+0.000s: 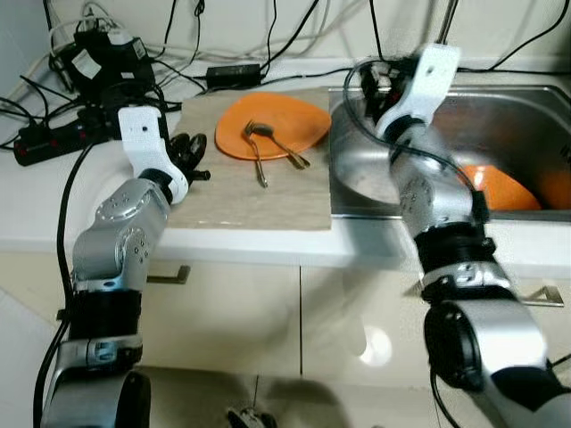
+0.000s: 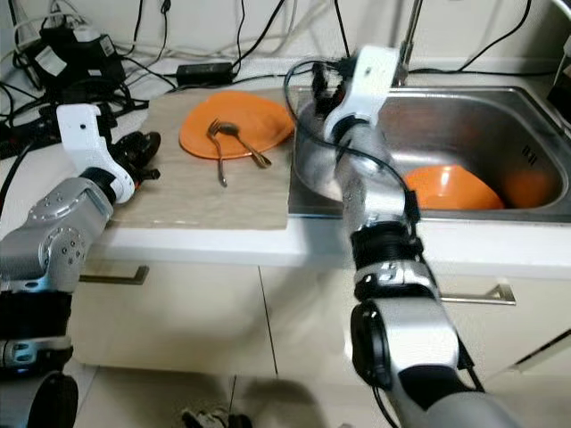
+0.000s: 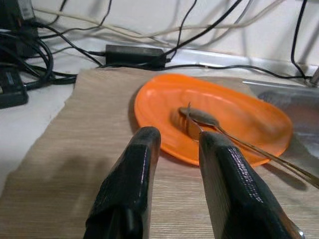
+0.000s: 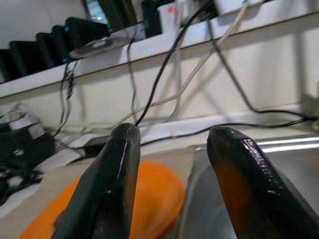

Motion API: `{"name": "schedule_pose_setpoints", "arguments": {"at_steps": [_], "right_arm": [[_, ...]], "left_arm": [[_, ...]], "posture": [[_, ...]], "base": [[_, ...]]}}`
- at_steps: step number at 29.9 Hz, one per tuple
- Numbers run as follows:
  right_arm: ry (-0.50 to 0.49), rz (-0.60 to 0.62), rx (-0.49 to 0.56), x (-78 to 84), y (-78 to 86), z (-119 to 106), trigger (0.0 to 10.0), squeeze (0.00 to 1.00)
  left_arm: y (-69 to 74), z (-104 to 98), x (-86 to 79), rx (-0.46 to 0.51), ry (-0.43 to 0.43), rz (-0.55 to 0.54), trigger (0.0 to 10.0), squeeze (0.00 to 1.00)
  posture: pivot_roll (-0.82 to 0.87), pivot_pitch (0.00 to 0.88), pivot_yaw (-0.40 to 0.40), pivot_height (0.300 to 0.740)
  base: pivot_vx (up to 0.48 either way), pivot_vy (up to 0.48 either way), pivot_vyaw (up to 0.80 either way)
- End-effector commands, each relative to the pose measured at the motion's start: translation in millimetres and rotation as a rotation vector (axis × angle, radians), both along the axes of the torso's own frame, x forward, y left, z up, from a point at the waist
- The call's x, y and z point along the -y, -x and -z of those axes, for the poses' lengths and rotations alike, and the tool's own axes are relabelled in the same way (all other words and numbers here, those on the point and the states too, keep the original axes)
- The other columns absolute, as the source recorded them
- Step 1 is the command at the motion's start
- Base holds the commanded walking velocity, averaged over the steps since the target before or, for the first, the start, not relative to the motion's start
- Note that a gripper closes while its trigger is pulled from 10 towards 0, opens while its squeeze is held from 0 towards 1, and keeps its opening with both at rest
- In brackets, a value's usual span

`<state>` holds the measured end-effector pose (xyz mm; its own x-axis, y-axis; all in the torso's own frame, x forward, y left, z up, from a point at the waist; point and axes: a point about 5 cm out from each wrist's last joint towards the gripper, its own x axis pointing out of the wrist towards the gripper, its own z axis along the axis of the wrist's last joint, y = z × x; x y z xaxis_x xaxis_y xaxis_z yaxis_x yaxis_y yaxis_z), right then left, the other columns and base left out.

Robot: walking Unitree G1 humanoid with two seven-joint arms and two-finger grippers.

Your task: Kitchen organization

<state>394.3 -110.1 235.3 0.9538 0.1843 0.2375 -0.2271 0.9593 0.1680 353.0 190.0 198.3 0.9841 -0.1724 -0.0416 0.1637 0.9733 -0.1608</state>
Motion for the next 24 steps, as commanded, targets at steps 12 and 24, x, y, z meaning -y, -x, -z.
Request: {"name": "schedule_pose_setpoints", "arguments": {"at_steps": [12,24], "right_arm": [[0.081,-0.141,0.037,-38.8,30.8,14.6,10.0,0.00],[0.206,0.228,-0.074,14.1,56.1,60.4,10.0,0.00]], "left_arm": [[-28.2,-20.7,-5.7,0.059,-0.056,0.018,10.0,0.00],[2.4,-10.8,13.1,0.165,-0.031,-0.023,10.0,0.00]], "posture": [[-0.03,0.000,0.106,0.740],[-0.04,0.000,0.112,0.740]], "base": [[0.000,0.000,0.00],[0.000,0.000,0.00]]}}
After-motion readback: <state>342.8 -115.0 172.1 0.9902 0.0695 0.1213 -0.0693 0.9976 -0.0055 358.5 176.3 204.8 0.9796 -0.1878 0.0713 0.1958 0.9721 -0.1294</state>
